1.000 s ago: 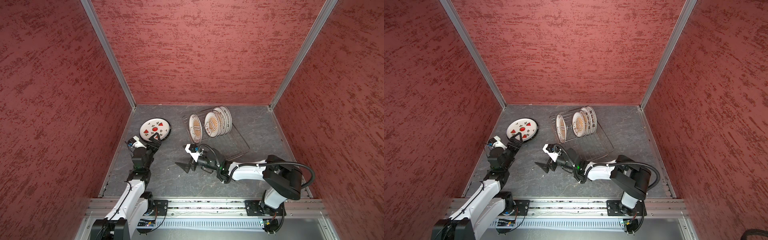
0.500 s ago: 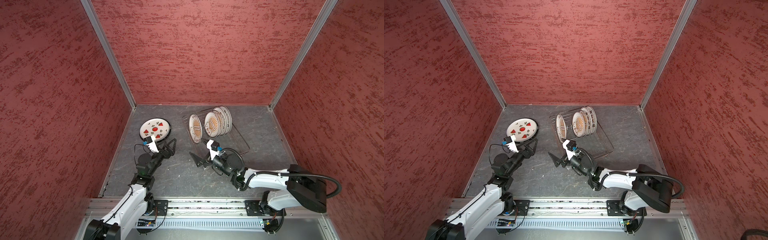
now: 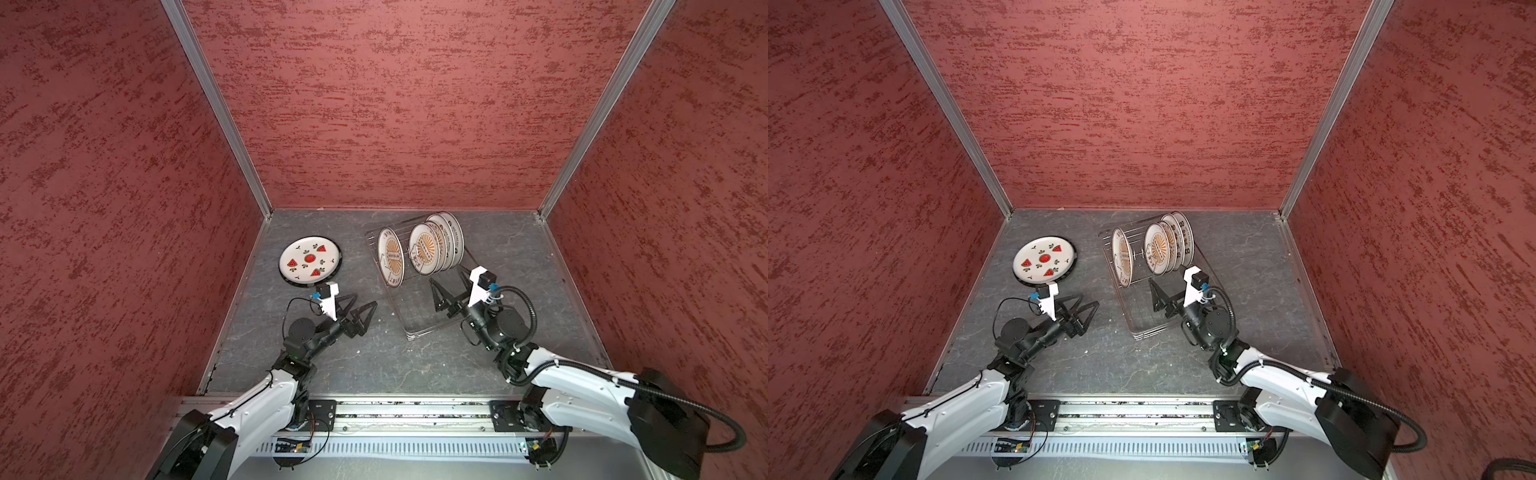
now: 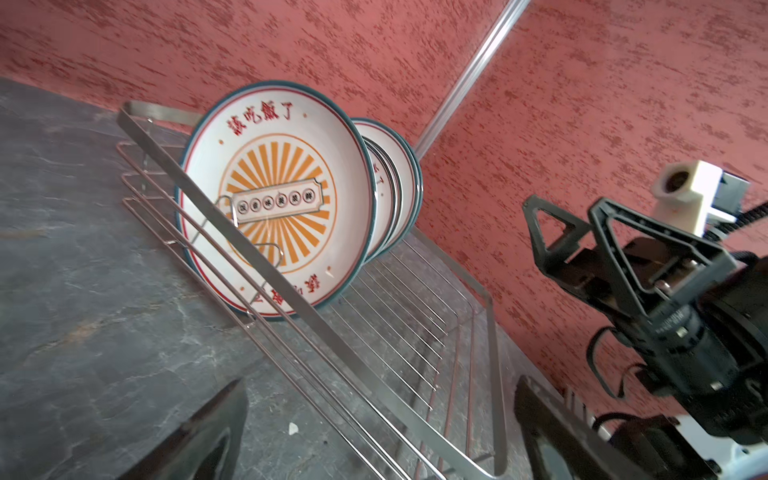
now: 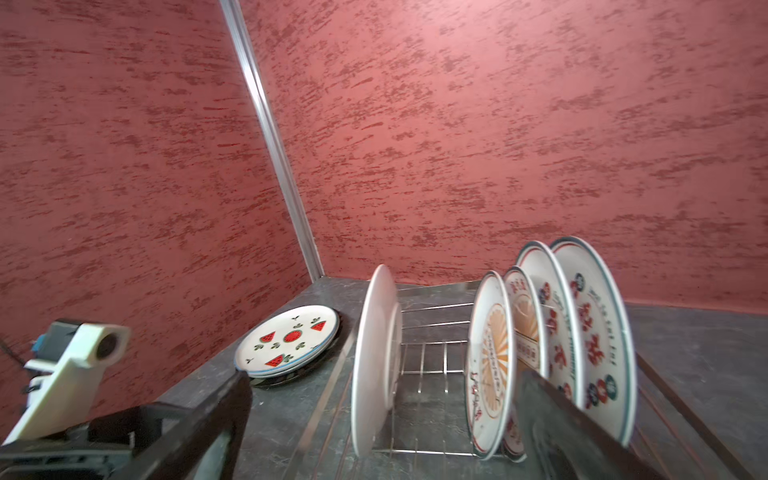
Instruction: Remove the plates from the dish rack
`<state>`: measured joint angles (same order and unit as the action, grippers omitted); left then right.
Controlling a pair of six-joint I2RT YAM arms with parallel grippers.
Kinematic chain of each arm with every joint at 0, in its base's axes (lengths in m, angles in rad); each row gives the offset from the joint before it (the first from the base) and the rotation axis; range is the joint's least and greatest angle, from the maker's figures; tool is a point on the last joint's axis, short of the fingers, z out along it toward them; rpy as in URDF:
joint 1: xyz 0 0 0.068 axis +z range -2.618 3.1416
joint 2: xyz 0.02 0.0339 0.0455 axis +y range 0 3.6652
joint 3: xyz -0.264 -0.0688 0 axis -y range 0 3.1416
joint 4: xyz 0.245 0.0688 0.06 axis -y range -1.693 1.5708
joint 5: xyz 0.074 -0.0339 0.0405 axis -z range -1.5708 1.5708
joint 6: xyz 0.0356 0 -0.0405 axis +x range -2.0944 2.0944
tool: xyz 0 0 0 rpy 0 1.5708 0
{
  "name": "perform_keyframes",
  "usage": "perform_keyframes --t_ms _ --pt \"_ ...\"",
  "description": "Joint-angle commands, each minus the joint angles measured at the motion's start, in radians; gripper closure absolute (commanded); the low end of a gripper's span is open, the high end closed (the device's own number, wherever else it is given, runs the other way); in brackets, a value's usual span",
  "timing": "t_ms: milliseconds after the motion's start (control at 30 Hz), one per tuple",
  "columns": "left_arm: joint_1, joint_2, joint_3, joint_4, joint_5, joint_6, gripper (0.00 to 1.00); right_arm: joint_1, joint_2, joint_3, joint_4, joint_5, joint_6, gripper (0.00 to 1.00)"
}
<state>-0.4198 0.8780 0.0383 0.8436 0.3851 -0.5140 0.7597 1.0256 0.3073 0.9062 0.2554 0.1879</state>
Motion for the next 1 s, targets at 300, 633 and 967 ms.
perform_keyframes --t_ms 300,633,967 --pt "-0.034 0.015 0.033 0.053 0.015 0.040 0.01 -0.164 0.088 0.144 -0.247 -0.020 0.068 0.08" --pt "-0.076 0.035 0.026 0.088 -0.046 0.029 0.01 -0.238 0.216 0.293 -0.377 -0.093 0.056 0.30" --pt "-0.106 0.050 0.034 0.091 -0.064 0.043 0.00 -0.265 0.290 0.376 -0.463 -0.085 0.044 0.46"
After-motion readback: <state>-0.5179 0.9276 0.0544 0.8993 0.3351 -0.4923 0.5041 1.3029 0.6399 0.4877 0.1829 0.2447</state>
